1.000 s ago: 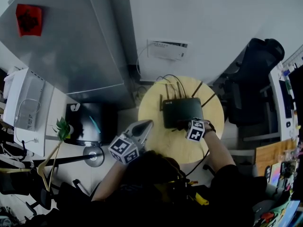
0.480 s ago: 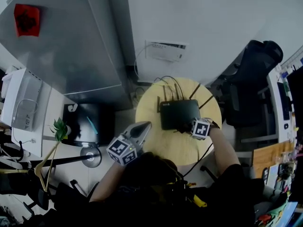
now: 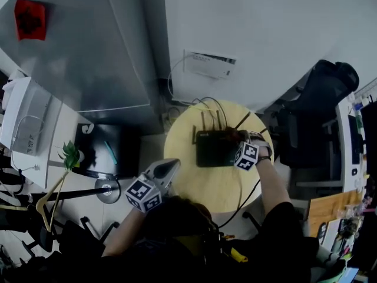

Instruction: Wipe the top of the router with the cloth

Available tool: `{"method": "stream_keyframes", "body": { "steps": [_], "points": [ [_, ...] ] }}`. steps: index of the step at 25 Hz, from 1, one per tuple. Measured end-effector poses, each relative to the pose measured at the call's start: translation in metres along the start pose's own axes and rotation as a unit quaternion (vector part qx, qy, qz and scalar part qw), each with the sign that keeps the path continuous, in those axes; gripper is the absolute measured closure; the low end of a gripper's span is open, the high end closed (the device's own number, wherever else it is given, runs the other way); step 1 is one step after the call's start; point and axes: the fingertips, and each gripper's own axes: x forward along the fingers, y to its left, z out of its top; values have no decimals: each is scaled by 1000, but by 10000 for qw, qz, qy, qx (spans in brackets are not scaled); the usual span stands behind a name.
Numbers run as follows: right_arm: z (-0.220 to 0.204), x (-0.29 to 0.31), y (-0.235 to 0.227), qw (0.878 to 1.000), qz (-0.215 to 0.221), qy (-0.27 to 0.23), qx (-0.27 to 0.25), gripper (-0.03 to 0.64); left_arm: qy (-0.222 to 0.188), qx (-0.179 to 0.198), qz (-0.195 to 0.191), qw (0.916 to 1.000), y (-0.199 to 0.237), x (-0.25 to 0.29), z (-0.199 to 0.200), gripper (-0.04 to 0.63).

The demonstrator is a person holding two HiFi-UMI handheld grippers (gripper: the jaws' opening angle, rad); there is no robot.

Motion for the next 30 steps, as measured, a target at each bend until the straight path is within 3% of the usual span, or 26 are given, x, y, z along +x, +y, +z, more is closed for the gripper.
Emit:
{"method": "stream_keyframes", "body": {
  "steps": [3, 5, 14, 30],
  "points": [
    [13, 7, -8, 9990, -392, 89, -216, 549, 83, -33, 81, 9999, 1, 1, -4, 598],
    [13, 16, -7, 9988, -399, 207, -171, 549, 117, -15, 143, 9998, 3, 1, -4, 598],
    [11, 26, 14, 9984, 484, 251, 132, 549, 101, -35, 244, 9996, 10, -2, 0, 598],
    [-2, -3, 57, 9949, 897, 273, 373, 548, 96, 74, -106, 9999, 1, -2, -2, 598]
  ]
}}
